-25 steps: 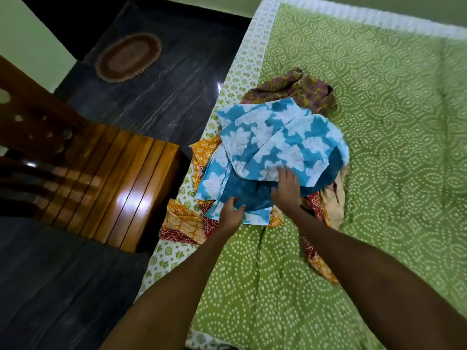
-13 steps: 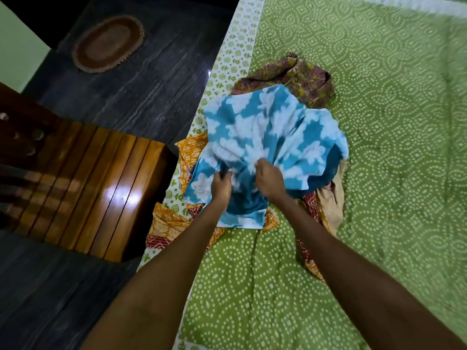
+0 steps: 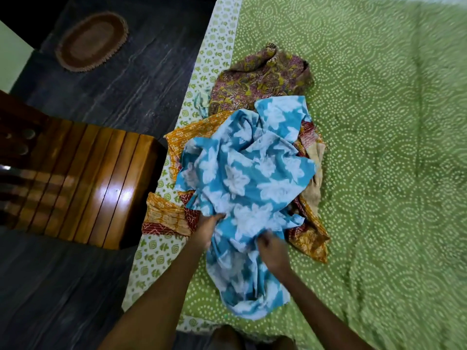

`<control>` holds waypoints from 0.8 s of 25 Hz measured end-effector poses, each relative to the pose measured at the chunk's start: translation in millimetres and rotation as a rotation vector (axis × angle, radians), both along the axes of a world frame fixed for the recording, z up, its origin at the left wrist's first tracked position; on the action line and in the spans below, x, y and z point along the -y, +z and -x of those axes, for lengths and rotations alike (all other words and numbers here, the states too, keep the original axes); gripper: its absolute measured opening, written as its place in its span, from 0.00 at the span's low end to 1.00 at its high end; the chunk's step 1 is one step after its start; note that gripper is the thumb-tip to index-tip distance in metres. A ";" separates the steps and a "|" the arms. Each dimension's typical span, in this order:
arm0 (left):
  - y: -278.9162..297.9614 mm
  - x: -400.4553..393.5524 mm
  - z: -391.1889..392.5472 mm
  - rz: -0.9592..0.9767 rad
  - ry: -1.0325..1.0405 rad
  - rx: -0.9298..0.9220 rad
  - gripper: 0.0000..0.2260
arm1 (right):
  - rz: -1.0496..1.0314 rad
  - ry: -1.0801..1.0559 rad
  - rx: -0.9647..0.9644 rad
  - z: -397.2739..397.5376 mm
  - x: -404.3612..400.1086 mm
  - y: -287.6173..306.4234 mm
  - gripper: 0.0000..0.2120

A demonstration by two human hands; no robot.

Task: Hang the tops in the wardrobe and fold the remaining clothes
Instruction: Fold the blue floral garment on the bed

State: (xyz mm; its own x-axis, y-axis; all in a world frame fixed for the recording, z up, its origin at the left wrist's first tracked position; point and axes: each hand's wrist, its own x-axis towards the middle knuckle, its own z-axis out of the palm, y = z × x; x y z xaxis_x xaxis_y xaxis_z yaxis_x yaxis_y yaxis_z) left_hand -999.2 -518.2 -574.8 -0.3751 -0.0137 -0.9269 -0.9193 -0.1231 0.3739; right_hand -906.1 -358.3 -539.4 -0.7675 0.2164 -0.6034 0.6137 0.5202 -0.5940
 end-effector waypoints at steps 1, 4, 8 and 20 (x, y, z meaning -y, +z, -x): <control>1.2 5.6 -10.9 0.044 -0.097 0.025 0.08 | 0.007 -0.294 -0.146 25.9 -13.2 9.8 0.04; 7.4 18.7 -26.2 0.149 -0.489 0.064 0.09 | -0.005 -0.740 -0.318 94.2 -48.1 18.5 0.17; 14.0 26.6 9.9 0.555 -0.344 -0.320 0.35 | -0.360 -0.182 -0.324 141.9 -56.6 9.4 0.41; 19.2 -6.3 33.6 0.439 -0.435 -0.554 0.18 | -0.227 0.289 -0.145 80.3 -28.2 -11.2 0.06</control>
State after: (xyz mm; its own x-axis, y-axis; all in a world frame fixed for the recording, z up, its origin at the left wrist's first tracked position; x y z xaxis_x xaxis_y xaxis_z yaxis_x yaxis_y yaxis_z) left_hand -1032.8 -512.0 -555.6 -0.8312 -0.0791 -0.5504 -0.5195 0.4633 0.7180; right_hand -986.4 -330.1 -550.6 -0.8900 0.0944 -0.4460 0.3410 0.7873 -0.5137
